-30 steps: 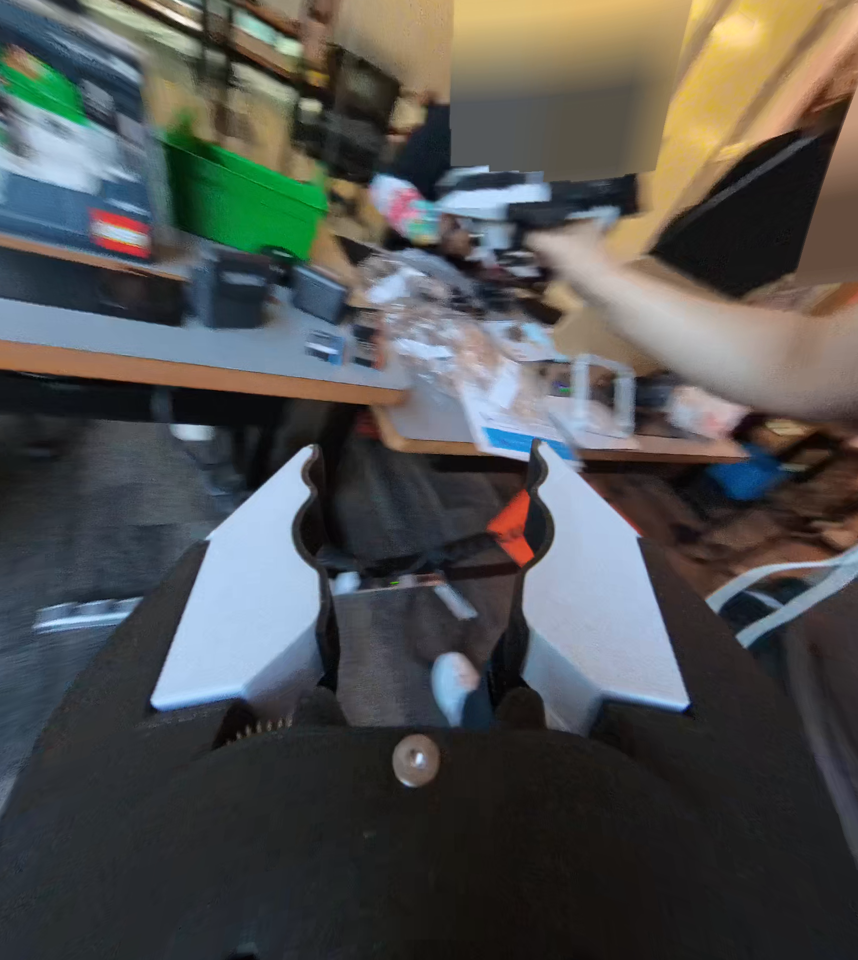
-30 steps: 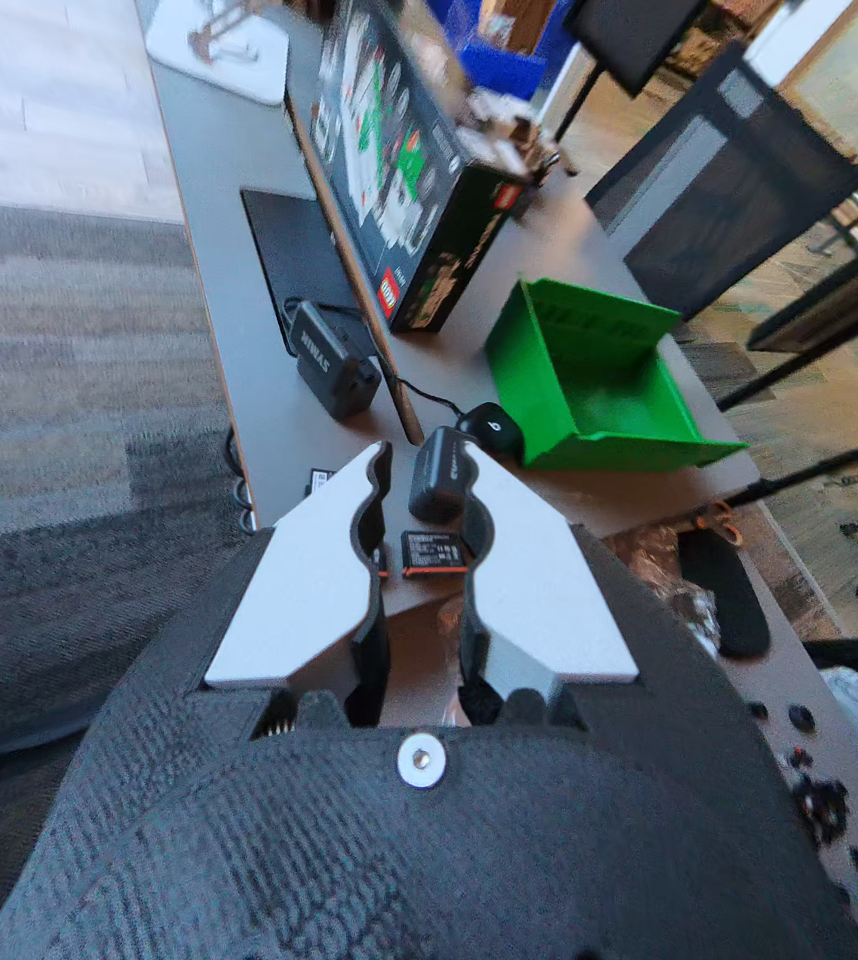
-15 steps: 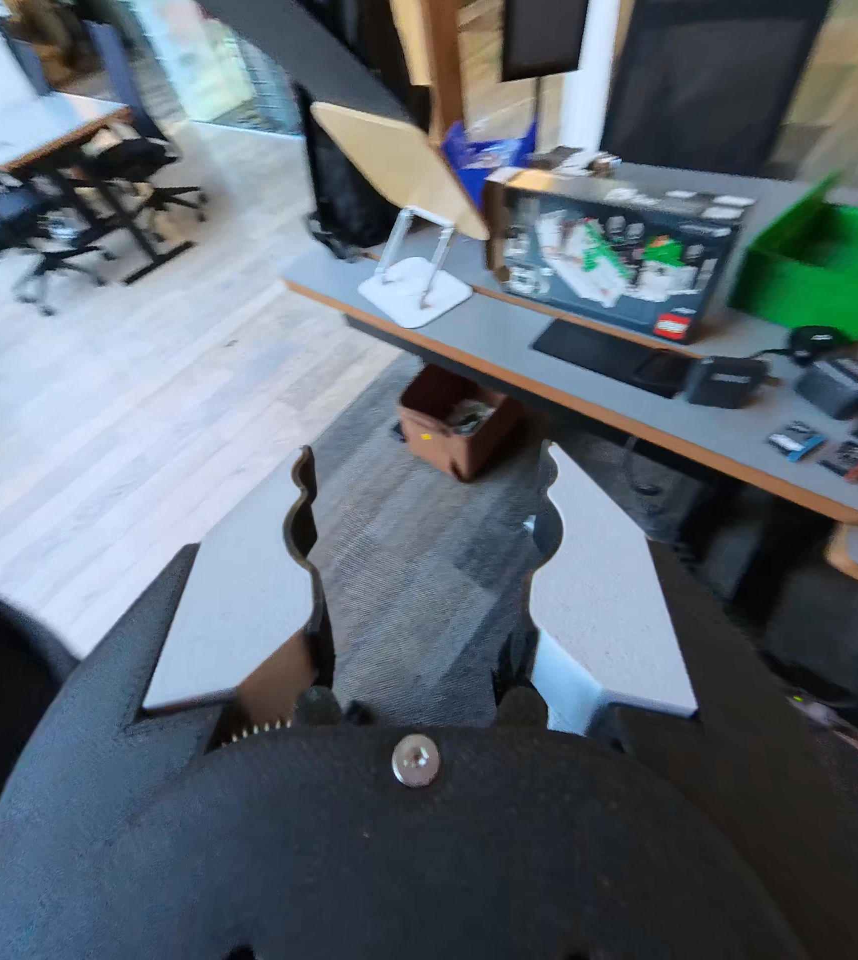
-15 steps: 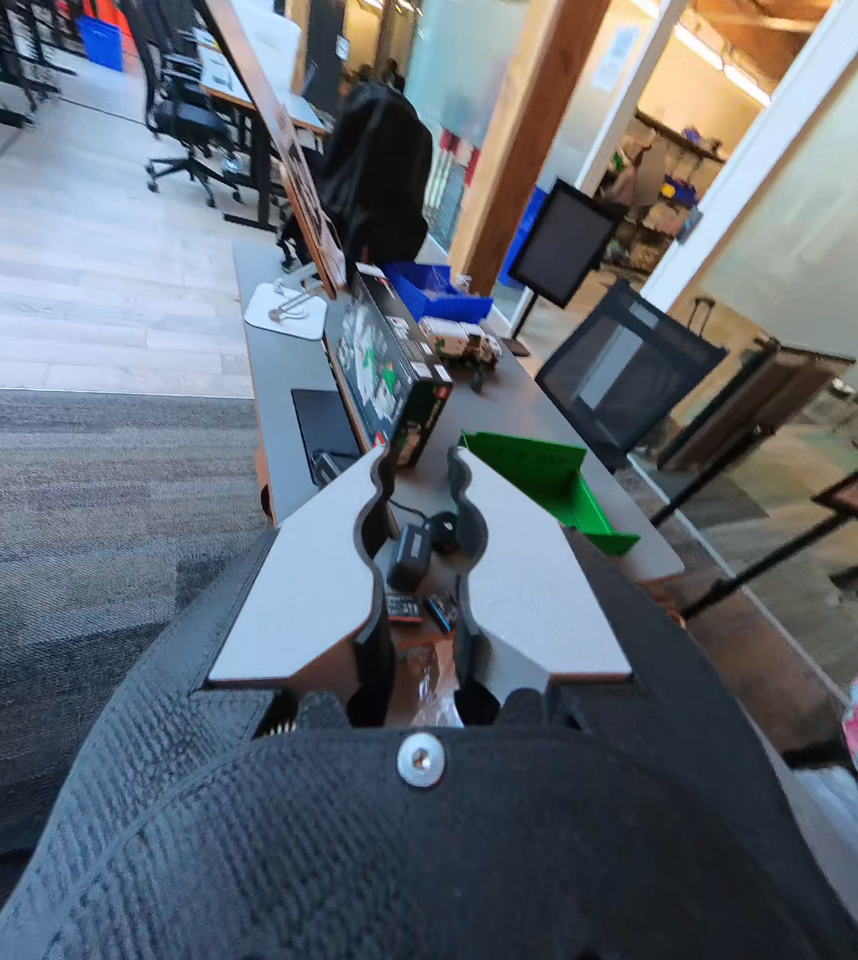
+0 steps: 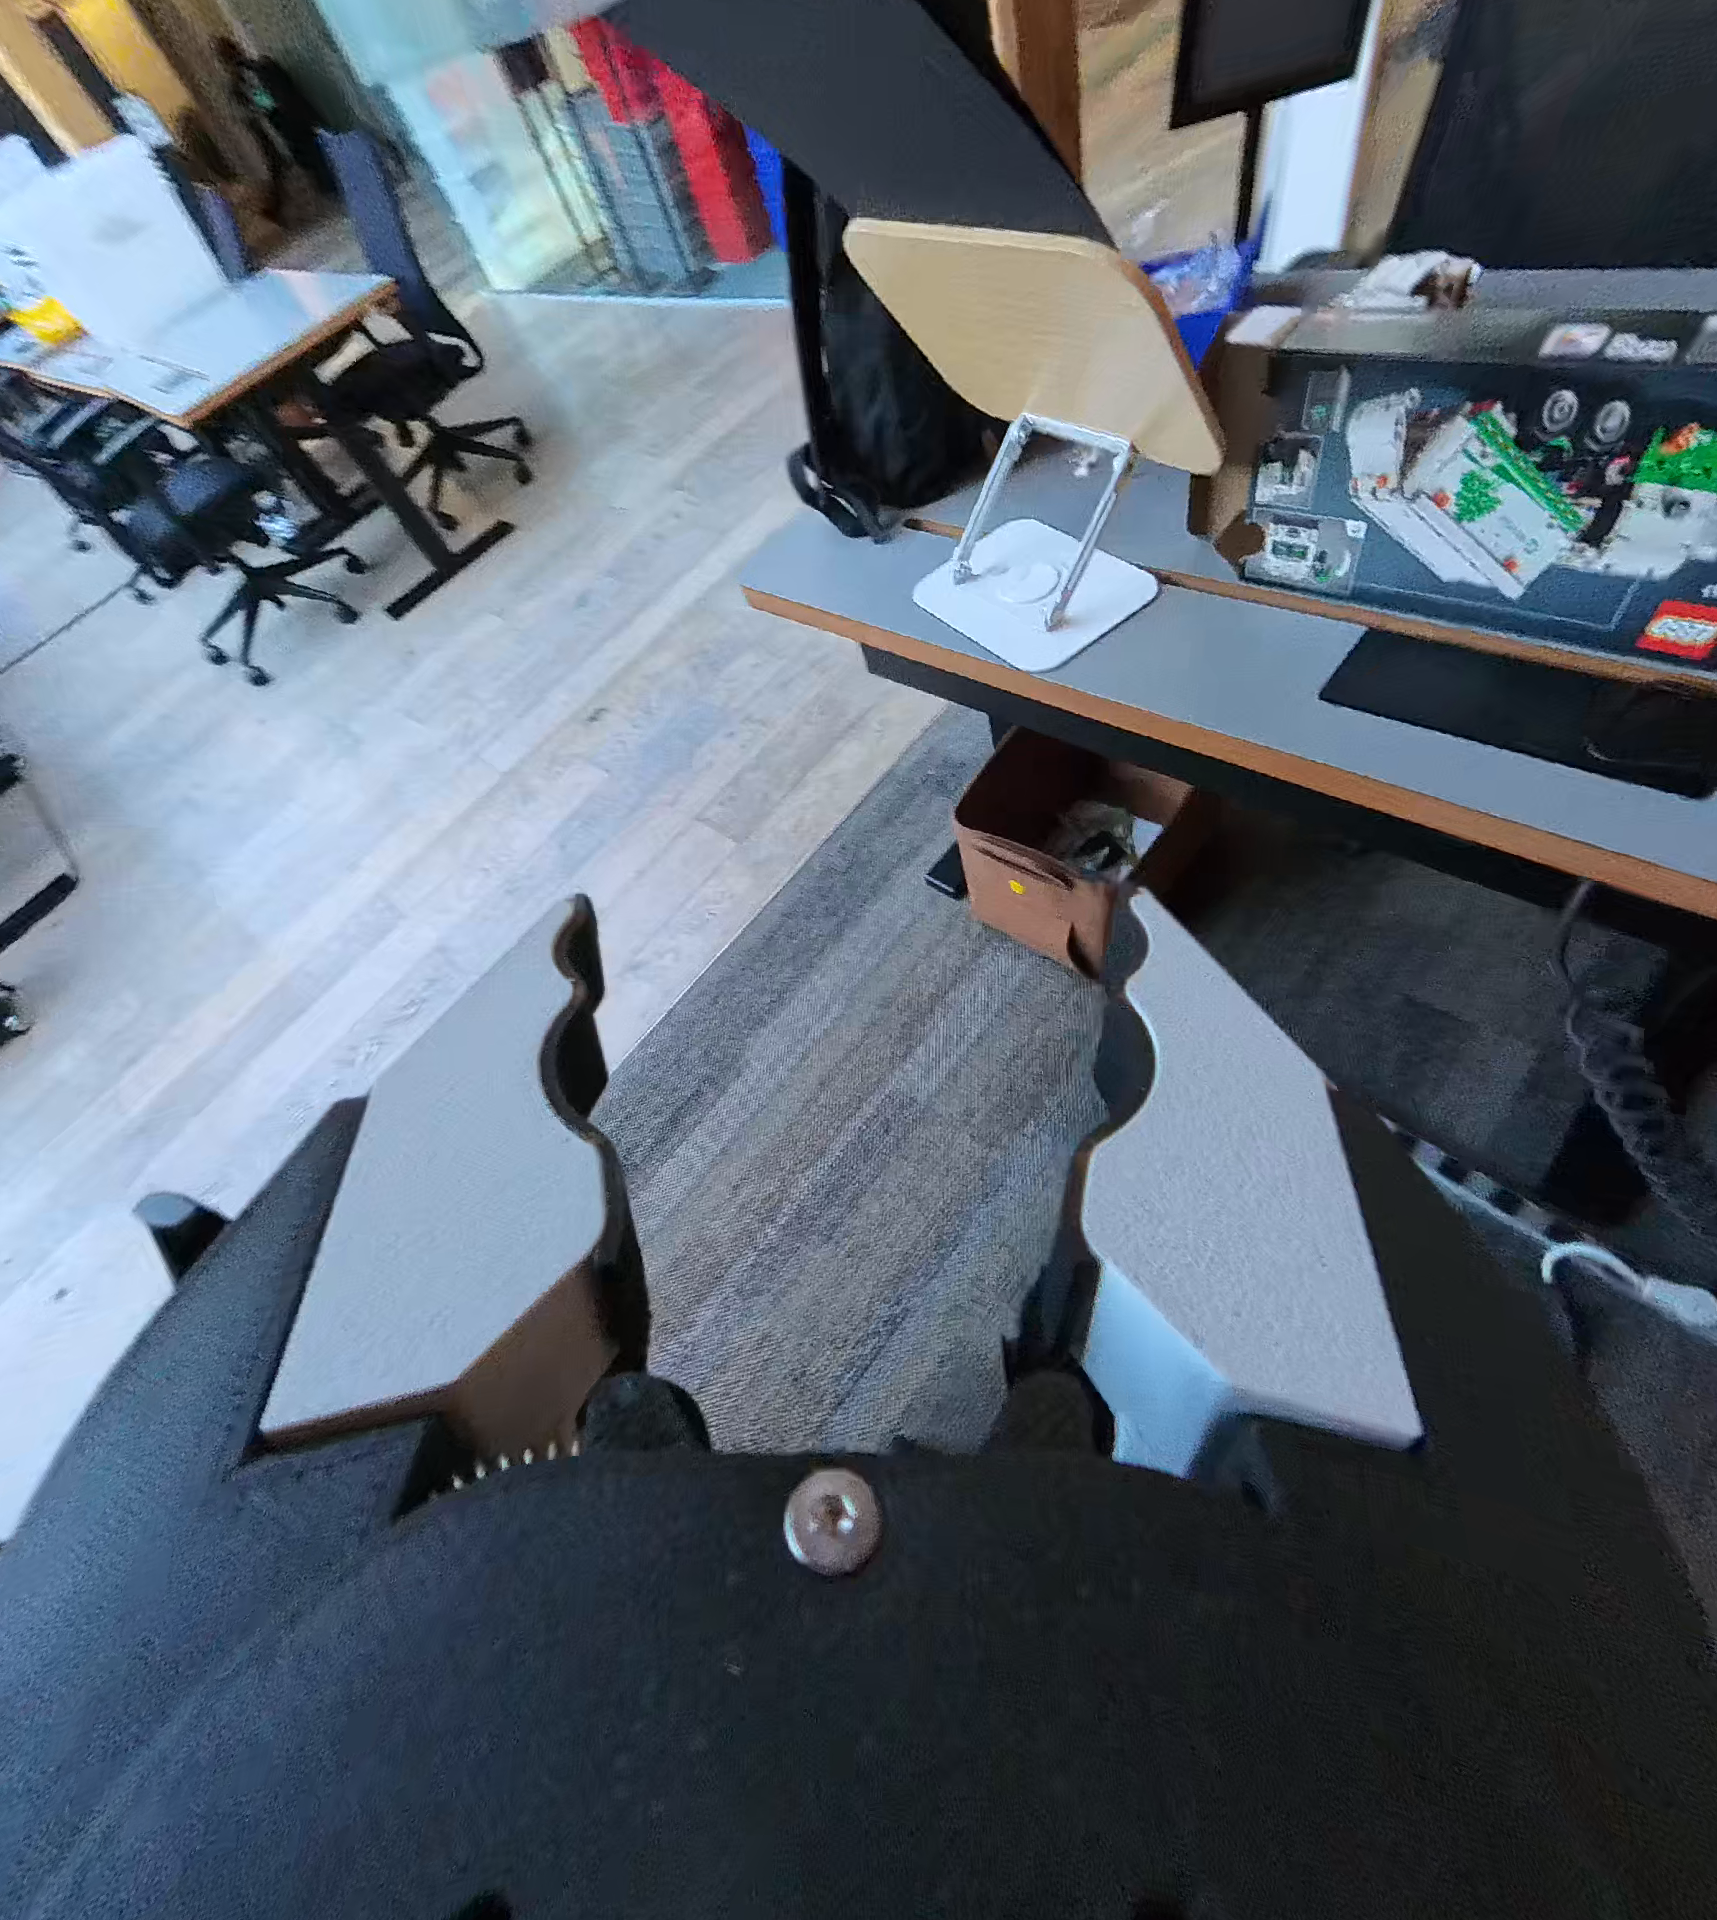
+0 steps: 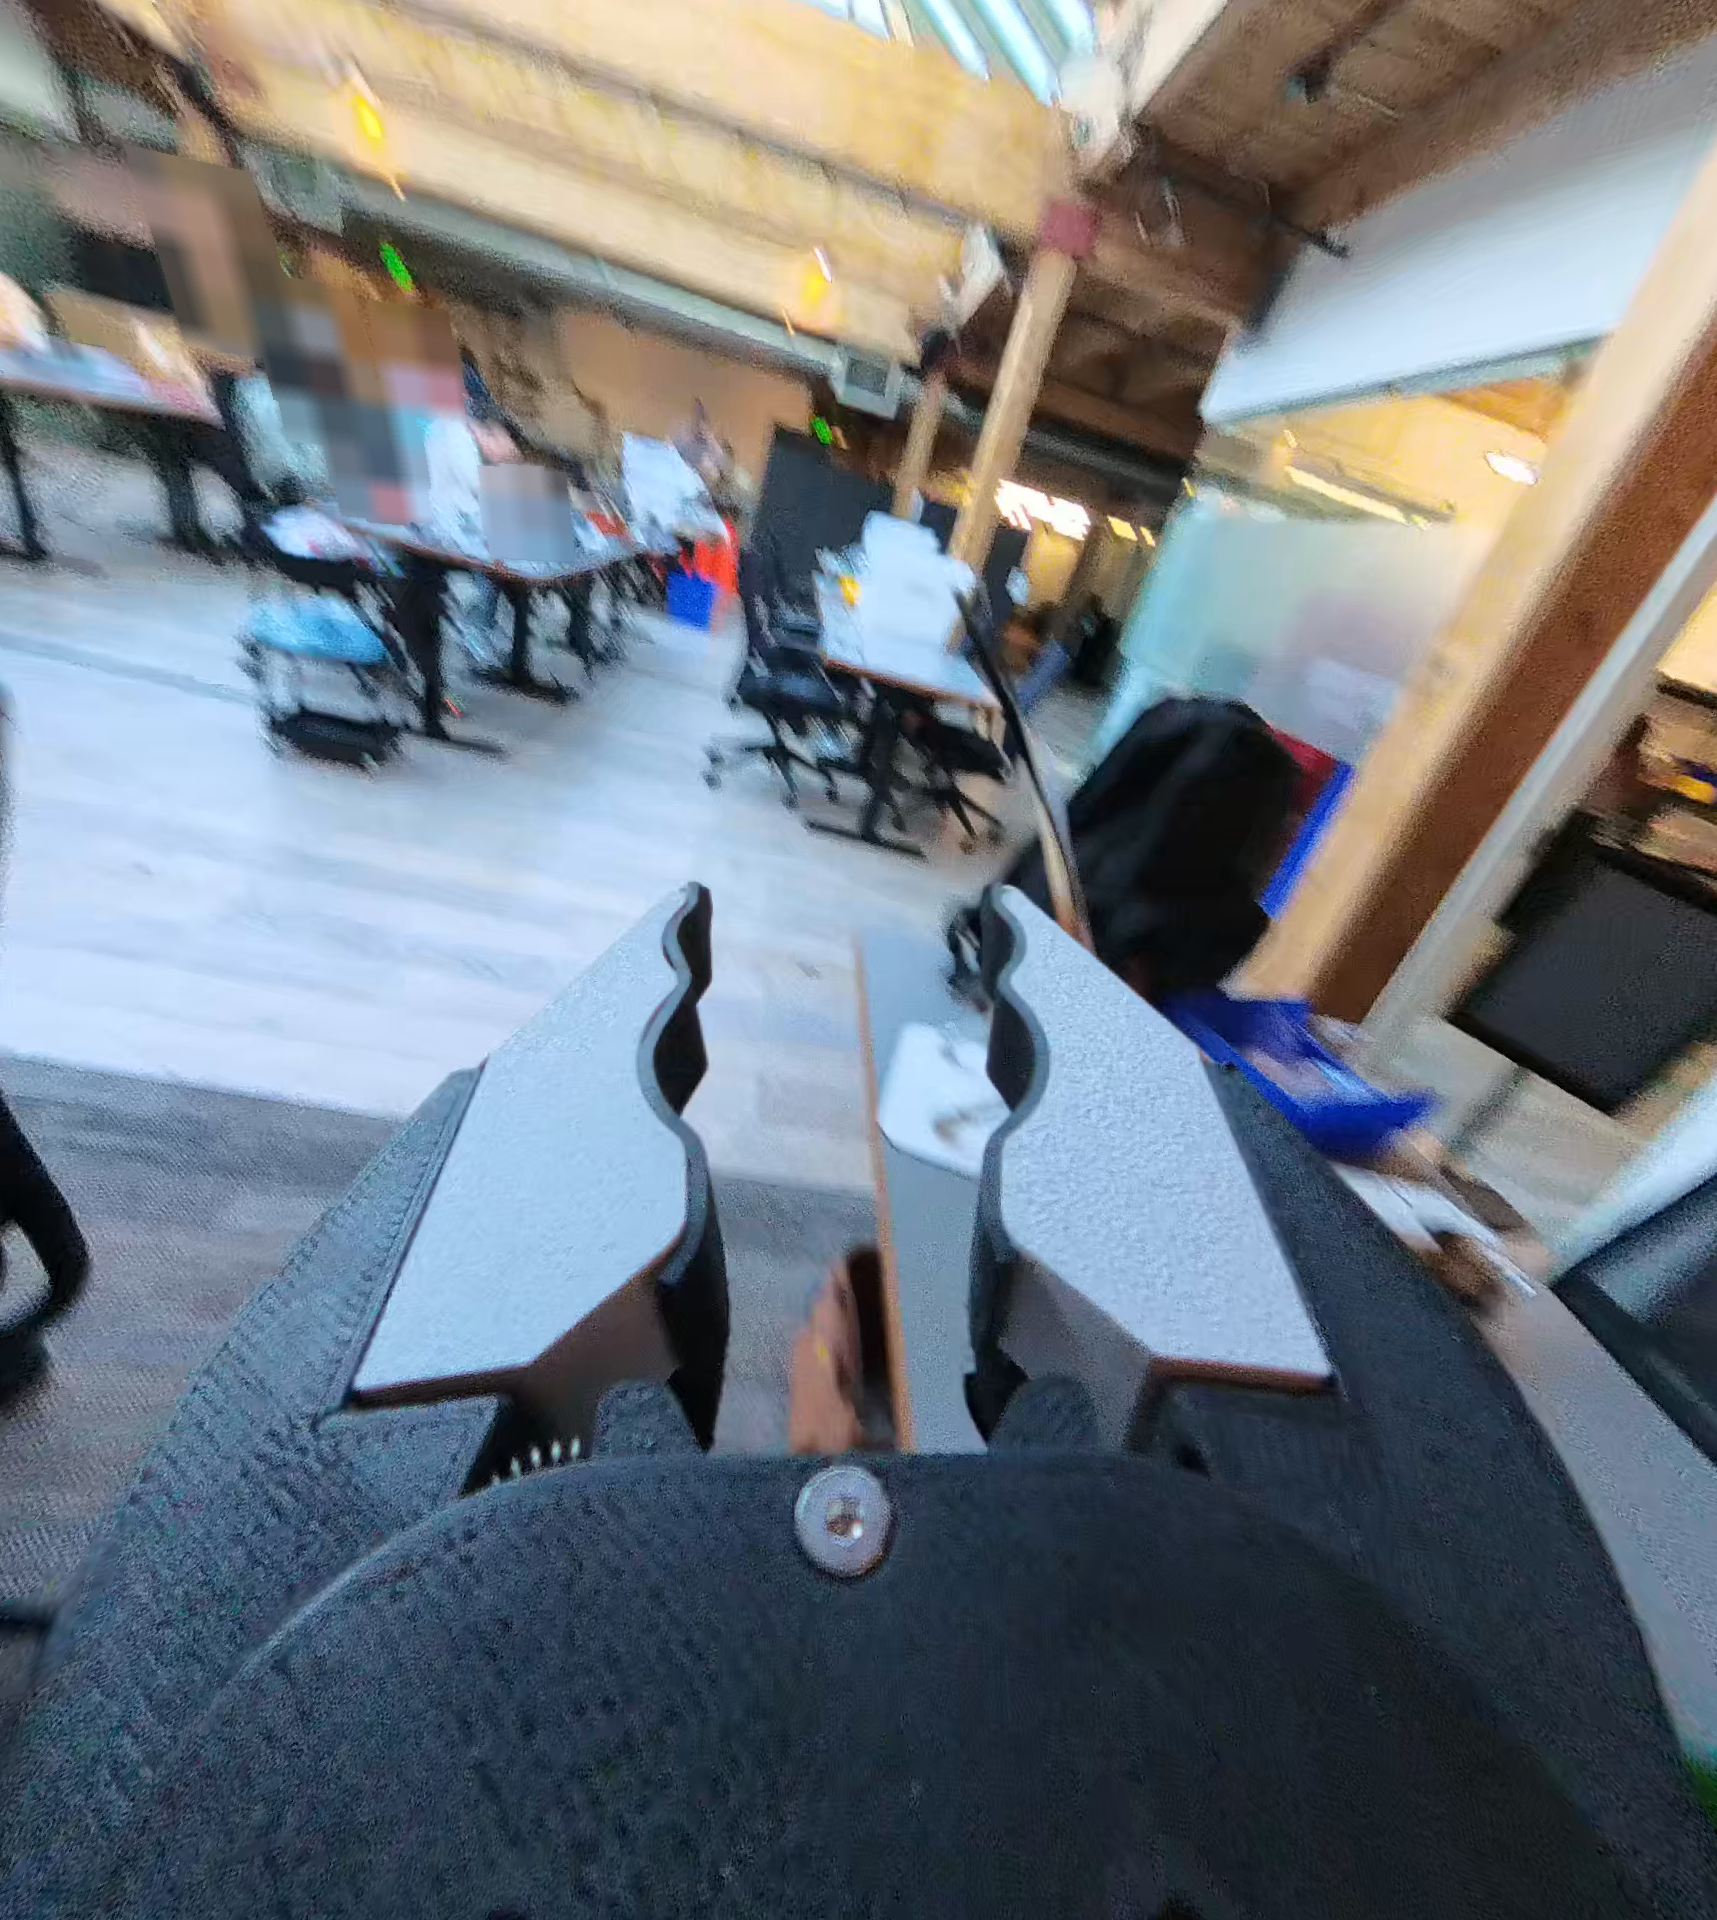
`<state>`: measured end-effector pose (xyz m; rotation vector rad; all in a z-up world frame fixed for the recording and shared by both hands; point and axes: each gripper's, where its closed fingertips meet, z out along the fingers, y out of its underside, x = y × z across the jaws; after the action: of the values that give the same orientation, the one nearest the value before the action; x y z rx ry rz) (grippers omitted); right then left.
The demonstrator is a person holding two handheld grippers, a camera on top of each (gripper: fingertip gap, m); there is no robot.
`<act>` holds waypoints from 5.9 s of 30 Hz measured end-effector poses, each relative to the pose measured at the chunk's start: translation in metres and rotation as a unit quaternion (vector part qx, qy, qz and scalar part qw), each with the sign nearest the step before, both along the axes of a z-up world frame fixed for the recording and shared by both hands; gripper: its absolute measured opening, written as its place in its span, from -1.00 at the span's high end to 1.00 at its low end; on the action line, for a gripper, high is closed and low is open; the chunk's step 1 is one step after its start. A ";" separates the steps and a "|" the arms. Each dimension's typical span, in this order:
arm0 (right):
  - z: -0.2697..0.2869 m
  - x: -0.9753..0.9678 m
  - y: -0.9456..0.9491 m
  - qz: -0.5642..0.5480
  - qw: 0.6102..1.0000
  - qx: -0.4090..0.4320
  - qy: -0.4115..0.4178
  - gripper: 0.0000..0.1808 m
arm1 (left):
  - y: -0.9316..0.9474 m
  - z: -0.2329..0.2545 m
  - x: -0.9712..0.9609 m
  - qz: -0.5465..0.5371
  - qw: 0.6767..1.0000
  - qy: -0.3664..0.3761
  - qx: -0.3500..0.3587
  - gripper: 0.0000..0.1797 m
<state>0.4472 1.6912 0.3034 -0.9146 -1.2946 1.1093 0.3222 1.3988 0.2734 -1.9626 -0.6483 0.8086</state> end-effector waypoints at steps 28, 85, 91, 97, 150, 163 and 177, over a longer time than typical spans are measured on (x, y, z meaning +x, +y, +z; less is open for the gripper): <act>-0.060 -0.543 -0.165 0.221 0.961 0.126 -0.108 0.45 | -0.072 0.020 -0.418 0.017 0.989 -0.036 0.143 0.37; -0.002 -1.655 -0.031 0.065 0.989 0.087 -0.096 0.39 | -0.069 0.019 -1.559 0.040 0.993 0.002 0.114 0.24; -0.004 -1.724 0.033 -0.026 0.992 0.008 -0.124 0.37 | 0.036 0.063 -1.699 -0.123 0.988 0.032 0.091 0.27; -0.006 -1.750 0.115 -0.120 0.982 -0.002 -0.143 0.34 | 0.153 0.059 -1.776 -0.207 0.970 -0.022 0.127 0.28; 0.016 -2.627 0.952 -0.029 0.988 0.079 -0.130 0.46 | 0.892 0.078 -2.704 -0.135 0.981 -0.003 0.137 0.55; 0.004 -3.001 1.037 0.058 0.990 0.090 -0.095 0.45 | 0.987 0.041 -2.951 -0.095 0.983 0.006 0.156 0.67; -0.031 -3.282 1.212 0.023 0.980 0.107 -0.166 0.44 | 1.170 0.100 -3.300 -0.137 0.976 0.035 0.165 0.61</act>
<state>-2.8345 2.9035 0.2724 -0.9362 -1.6803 0.8534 -2.9773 2.5689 0.3732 -1.6656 -0.4260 0.5573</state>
